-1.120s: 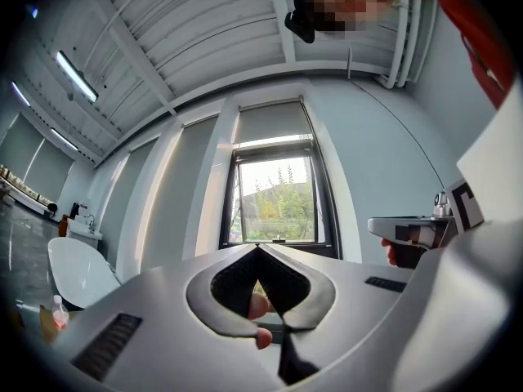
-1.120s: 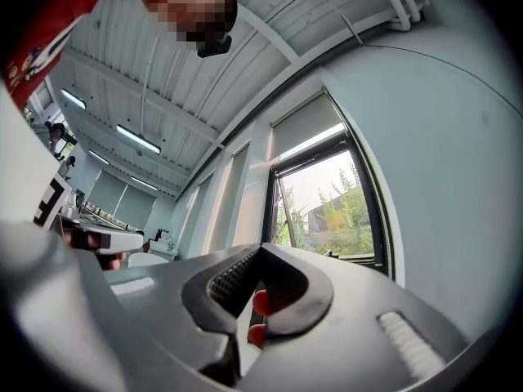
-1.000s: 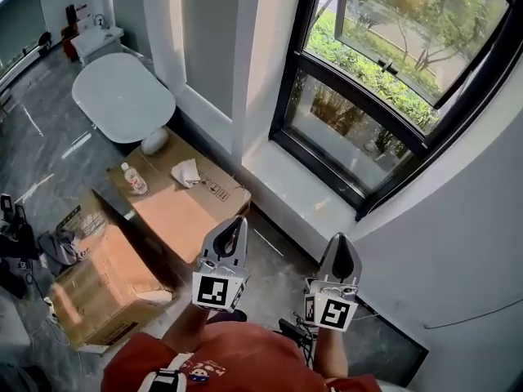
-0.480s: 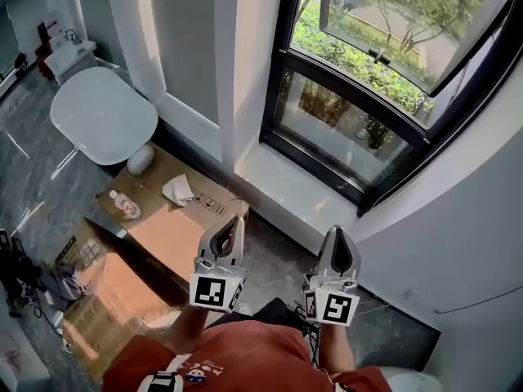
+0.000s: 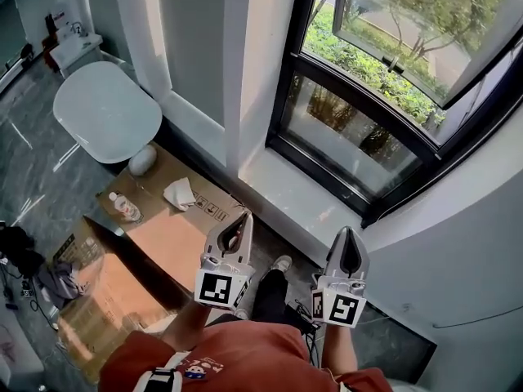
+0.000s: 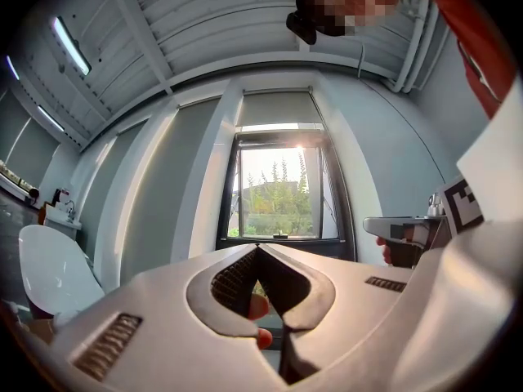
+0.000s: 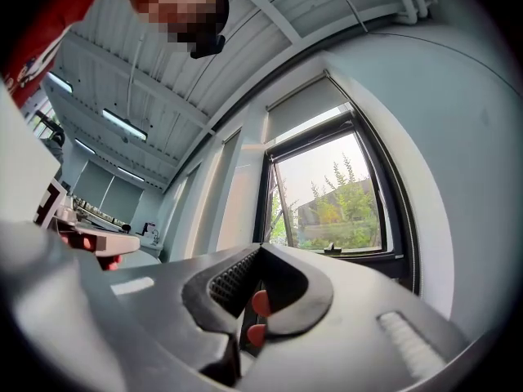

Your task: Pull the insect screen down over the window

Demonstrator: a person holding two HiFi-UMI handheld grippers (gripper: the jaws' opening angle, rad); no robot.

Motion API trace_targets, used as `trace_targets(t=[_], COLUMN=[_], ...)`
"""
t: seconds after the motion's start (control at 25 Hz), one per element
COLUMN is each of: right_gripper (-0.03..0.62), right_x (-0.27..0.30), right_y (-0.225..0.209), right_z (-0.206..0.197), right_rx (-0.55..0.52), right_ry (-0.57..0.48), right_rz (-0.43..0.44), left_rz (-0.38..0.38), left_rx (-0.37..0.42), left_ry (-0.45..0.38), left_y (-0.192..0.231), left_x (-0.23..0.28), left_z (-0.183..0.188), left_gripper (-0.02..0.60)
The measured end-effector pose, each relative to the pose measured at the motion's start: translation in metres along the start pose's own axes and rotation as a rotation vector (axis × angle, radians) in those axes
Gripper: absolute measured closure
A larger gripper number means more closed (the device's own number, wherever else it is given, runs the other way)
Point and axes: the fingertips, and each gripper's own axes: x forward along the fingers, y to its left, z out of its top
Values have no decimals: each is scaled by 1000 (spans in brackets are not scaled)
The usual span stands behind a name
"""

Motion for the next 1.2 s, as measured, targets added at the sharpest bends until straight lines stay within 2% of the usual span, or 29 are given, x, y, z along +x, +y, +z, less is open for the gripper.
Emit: trace_targets(t=[0.36, 0.8, 0.92, 1.04, 1.2], right_gripper=[585, 585, 585, 585, 583], right_x=[65, 176, 191, 199, 205], right_y=[-57, -156, -185, -212, -247], right_z=[-30, -58, -53, -46, -50], right_rx=[23, 9, -1, 33, 65], right_ry=[-12, -15, -49, -106, -121], right_rz=[-51, -86, -118, -160, -215], left_rz=[-29, -48, -41, -33, -52], left_rx=[41, 56, 75, 90, 89], left_ry=[14, 21, -1, -44, -64], left_y=[-3, -22, -31, -36, -55], left_x=[83, 244, 282, 317, 351], left_z=[-16, -27, -22, -14, -10], left_gripper=[577, 577, 577, 577, 577])
